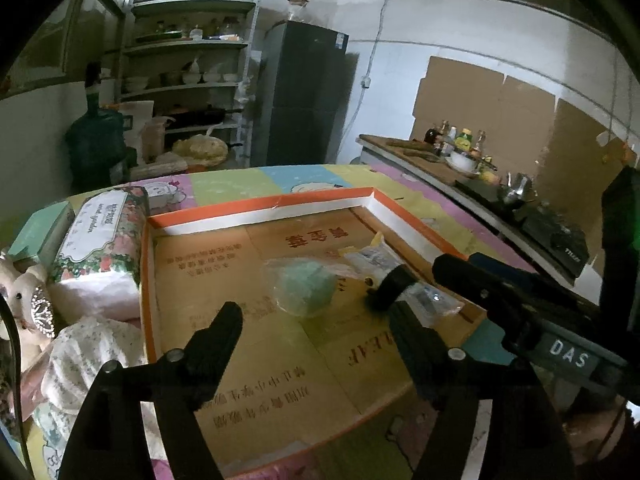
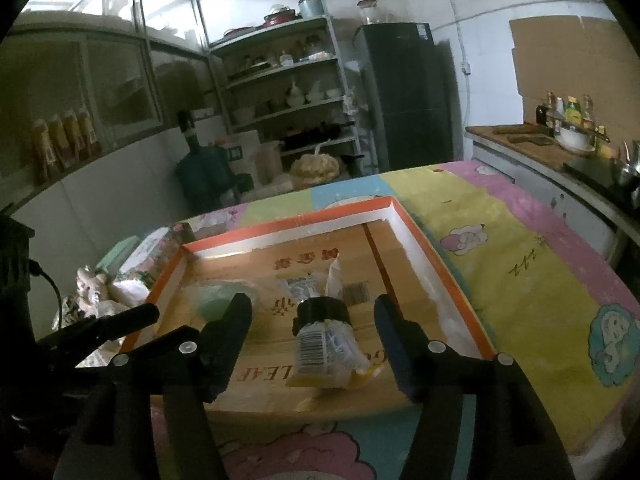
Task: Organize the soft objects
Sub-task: 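Open the right tool to drop the snack packet while the left tool releases the green ball, then move both open tools back toward the pile of soft items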
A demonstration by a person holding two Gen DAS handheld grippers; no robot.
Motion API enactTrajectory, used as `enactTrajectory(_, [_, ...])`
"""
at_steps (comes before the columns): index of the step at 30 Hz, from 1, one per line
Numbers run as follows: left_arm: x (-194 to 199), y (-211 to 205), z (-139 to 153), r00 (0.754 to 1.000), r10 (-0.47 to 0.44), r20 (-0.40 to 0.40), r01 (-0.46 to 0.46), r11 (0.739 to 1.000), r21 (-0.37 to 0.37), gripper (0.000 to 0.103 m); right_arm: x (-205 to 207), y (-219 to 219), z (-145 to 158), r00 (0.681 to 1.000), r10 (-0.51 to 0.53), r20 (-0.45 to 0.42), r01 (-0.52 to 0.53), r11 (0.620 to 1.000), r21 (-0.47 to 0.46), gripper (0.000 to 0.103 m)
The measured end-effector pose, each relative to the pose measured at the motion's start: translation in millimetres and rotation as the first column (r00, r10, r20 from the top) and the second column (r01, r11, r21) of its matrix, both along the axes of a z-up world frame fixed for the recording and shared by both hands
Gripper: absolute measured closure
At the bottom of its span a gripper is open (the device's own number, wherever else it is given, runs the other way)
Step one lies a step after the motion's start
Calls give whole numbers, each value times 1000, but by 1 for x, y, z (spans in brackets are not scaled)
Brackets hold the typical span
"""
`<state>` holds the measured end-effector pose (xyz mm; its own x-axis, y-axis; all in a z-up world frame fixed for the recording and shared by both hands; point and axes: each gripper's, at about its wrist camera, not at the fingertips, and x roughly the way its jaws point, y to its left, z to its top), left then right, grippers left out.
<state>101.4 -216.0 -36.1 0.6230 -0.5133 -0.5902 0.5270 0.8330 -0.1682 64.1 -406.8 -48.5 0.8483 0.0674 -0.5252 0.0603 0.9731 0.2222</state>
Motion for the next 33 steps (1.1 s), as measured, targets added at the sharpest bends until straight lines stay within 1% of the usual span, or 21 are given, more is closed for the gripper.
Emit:
enactTrajectory(4, [-7, 9, 5, 1000, -20, -4, 20, 1000, -19, 24, -6, 6, 3, 1000, -4, 12, 4, 1000, -2, 36])
enactTrajectory(9, [-13, 25, 11, 999, 31, 23, -31, 1000, 5, 24, -17, 15, 9, 999, -13, 39, 13, 1000, 0, 33])
enactTrajectory(11, [-16, 33, 13, 998, 44, 33, -44, 999, 5, 24, -20, 19, 11, 999, -16, 49, 16, 1000, -6, 31])
enactTrajectory(14, [-21, 48, 18, 994, 90, 68, -89, 996, -10, 24, -24, 29, 14, 998, -20, 59, 21, 1000, -19, 30])
enactTrajectory(17, [-30, 73, 25, 978, 168, 123, -160, 984, -72, 24, -25, 41, 15, 998, -10, 65, 12, 1000, -24, 30])
enactTrajectory(20, [-35, 94, 31, 959, 238, 155, -225, 969, -96, 24, -26, 52, 15, 998, 6, 67, -5, 1000, -28, 30])
enactTrajectory(24, [-40, 116, 35, 932, 307, 192, -299, 952, -67, 24, -26, 71, 17, 996, 44, 73, -41, 999, -35, 30])
enactTrajectory(28, [-44, 132, 36, 918, 334, 214, -335, 942, -29, 24, -24, 90, 18, 994, 79, 82, -76, 996, -34, 30])
enactTrajectory(33, [-53, 162, 36, 901, 368, 229, -370, 928, -35, 25, -23, 119, 21, 987, 133, 86, -128, 990, -60, 30])
